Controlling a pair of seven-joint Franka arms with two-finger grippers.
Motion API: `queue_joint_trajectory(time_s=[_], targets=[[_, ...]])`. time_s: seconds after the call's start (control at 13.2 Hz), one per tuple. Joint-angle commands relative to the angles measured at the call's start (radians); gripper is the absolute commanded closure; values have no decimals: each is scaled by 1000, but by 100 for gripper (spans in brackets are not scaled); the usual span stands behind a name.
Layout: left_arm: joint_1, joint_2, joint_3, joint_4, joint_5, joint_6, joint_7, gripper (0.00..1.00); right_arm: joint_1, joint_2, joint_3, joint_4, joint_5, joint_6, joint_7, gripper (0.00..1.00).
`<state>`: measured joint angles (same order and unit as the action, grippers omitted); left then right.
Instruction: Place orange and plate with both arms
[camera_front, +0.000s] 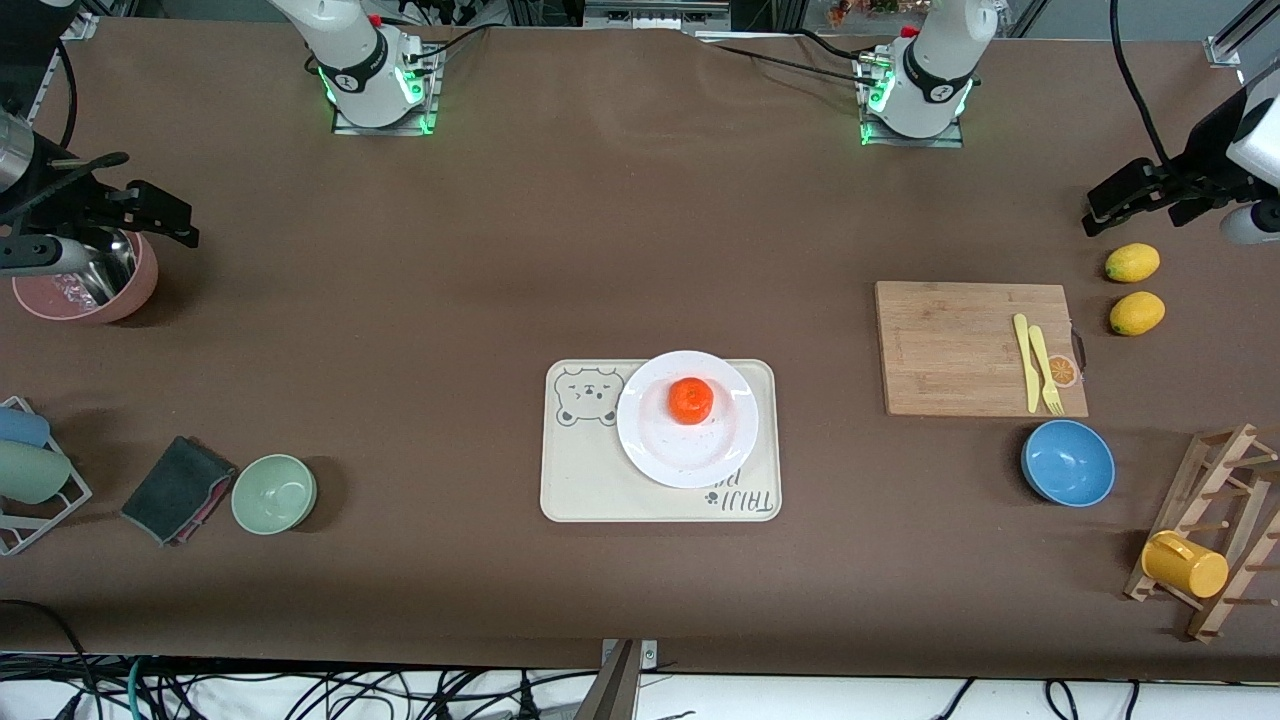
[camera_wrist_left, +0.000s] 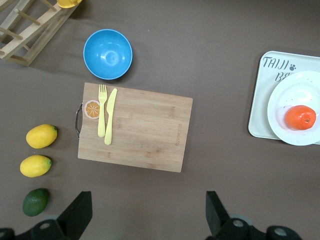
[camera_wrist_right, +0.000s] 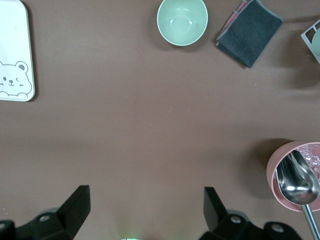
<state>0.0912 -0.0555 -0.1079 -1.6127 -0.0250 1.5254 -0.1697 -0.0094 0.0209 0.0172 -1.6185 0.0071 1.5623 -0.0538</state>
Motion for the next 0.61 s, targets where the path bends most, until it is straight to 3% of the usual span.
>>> queue_joint_trajectory(time_s=[0.0,0.53], targets=[[-4,9,-4,25,26,-18,6,0,6,-29,0,-35,-9,22,17,0],[-4,11,-19,27,27,-18,4,0,0,-9,1,-18,-3,24,14,0]])
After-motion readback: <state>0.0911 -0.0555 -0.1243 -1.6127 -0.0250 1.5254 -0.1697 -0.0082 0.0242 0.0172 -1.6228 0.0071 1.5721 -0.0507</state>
